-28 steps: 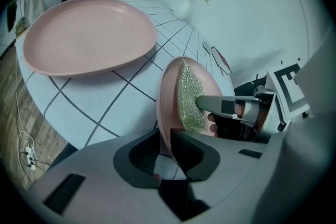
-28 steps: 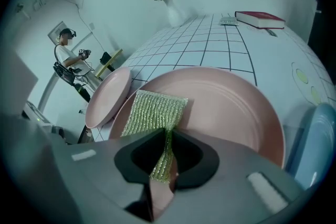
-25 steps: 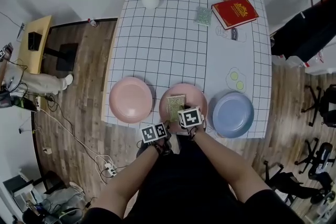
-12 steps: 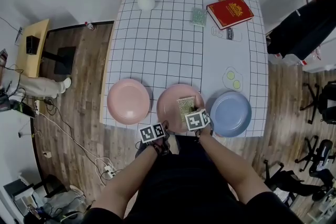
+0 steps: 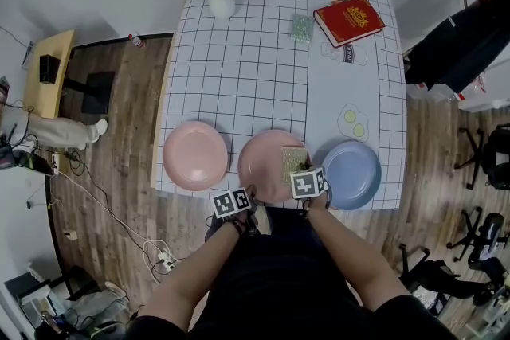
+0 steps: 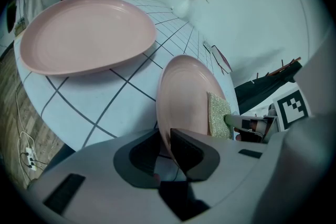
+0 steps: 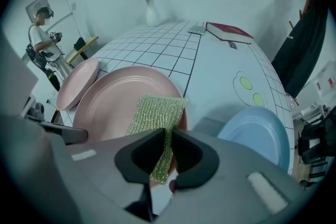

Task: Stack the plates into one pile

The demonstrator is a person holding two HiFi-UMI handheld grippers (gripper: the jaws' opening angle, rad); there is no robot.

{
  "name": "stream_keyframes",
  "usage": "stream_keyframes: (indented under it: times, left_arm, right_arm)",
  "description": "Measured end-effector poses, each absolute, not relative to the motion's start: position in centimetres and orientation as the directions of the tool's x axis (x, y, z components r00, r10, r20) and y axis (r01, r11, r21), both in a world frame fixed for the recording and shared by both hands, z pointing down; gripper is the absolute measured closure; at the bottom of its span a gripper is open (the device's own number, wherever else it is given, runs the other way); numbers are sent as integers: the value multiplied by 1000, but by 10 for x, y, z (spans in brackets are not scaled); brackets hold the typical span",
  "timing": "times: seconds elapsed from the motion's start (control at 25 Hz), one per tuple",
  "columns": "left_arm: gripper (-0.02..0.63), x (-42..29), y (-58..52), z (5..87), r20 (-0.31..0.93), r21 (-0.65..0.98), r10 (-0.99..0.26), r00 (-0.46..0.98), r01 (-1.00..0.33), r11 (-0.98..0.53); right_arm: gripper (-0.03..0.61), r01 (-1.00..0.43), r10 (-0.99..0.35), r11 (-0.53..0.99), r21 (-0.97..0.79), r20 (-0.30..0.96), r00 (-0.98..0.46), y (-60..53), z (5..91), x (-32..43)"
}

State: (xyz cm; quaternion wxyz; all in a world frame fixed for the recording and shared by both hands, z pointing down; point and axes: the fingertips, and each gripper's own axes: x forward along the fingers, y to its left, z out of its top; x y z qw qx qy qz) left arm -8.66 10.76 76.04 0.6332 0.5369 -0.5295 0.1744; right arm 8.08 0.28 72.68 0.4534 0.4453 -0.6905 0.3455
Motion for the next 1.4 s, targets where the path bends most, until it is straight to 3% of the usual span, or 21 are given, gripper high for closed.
stream_keyframes:
  times: [0.8,1.4]
  left_arm:
    - [555,-85,105,761,850,510,-346,397,-784,354]
    - [554,-84,104,759,842,525,-348,413,-776,349]
  right_arm:
    - [525,-933,-306,355,-52,937,-169,7,728,106]
    - [525,-934,-259,340,-109,944,-204,10,746,74]
